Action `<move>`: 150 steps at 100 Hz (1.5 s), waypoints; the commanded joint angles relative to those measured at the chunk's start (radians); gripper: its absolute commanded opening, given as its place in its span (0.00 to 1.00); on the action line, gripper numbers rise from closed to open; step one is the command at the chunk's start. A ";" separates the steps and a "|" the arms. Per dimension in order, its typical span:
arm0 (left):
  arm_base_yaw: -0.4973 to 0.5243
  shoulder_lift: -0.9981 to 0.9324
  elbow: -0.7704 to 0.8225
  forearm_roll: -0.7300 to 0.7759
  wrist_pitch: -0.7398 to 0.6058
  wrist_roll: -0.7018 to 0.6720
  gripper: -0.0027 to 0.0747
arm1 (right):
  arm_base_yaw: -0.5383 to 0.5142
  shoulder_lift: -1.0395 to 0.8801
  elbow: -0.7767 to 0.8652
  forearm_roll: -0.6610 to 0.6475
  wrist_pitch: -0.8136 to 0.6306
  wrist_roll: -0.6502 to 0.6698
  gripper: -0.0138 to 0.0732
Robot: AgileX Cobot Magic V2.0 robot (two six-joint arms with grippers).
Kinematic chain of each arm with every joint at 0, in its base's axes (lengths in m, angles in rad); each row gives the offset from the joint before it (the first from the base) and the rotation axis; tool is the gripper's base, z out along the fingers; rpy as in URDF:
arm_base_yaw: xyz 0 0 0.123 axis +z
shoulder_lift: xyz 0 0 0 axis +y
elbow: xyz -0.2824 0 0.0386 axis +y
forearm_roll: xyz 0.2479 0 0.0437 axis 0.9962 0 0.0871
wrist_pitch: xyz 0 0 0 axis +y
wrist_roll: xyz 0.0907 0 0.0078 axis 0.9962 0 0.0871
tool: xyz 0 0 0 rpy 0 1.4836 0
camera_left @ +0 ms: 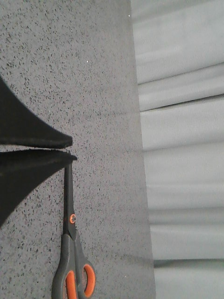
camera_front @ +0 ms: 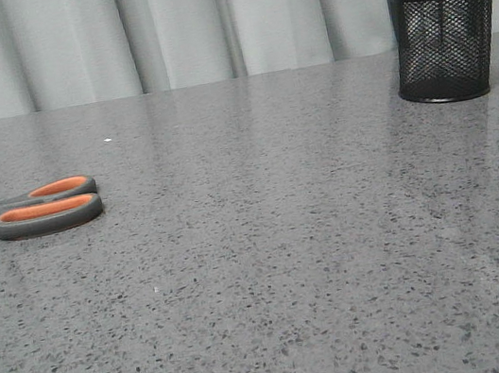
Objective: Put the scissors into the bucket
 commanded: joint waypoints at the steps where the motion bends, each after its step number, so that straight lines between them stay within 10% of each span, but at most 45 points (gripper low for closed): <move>1: 0.001 -0.024 0.018 -0.009 -0.072 -0.010 0.01 | -0.005 -0.020 0.026 -0.013 -0.072 -0.005 0.08; 150: 0.001 -0.024 0.018 -0.147 -0.081 -0.010 0.01 | -0.005 -0.020 0.026 0.112 -0.174 -0.005 0.08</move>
